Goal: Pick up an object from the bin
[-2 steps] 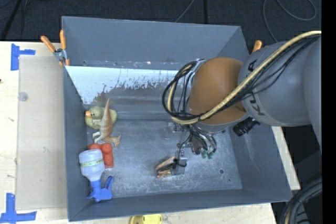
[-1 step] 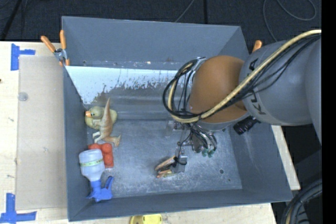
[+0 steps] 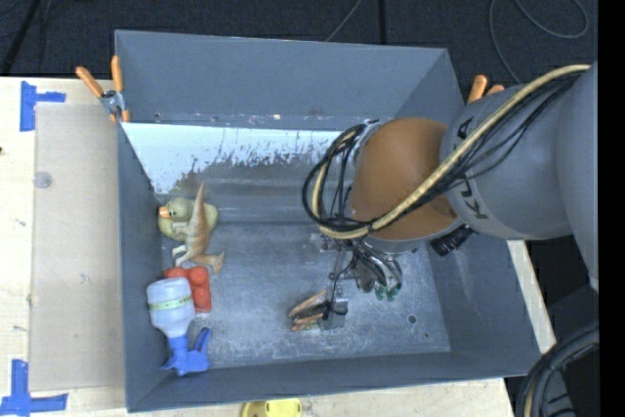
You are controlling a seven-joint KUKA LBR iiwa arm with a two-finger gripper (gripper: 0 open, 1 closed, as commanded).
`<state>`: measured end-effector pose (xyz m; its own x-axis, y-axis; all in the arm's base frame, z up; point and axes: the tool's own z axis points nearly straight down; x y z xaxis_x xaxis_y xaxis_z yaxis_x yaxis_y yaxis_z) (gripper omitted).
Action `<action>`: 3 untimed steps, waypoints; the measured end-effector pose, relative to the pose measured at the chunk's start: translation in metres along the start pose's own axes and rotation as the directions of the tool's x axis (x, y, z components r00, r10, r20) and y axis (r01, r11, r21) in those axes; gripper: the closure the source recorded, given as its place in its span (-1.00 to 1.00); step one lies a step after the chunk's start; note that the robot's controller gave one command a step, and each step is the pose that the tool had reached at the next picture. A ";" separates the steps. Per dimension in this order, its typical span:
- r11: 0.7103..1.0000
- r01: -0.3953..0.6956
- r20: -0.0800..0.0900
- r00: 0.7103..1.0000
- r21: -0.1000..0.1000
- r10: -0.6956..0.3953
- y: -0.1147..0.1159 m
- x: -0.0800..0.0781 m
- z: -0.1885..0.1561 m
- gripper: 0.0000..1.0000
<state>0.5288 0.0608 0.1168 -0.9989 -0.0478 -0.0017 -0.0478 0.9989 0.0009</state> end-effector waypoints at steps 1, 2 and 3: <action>0.992 0.124 -0.008 0.992 -0.001 -0.124 -0.004 0.013 0.048 1.00; 0.992 0.123 -0.008 0.992 -0.001 -0.123 -0.004 0.013 0.048 1.00; 0.908 0.419 -0.009 0.908 -0.005 -0.419 -0.007 -0.008 -0.118 1.00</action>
Offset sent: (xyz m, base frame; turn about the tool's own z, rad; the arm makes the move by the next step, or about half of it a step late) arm 0.0000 0.0000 0.0000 0.0000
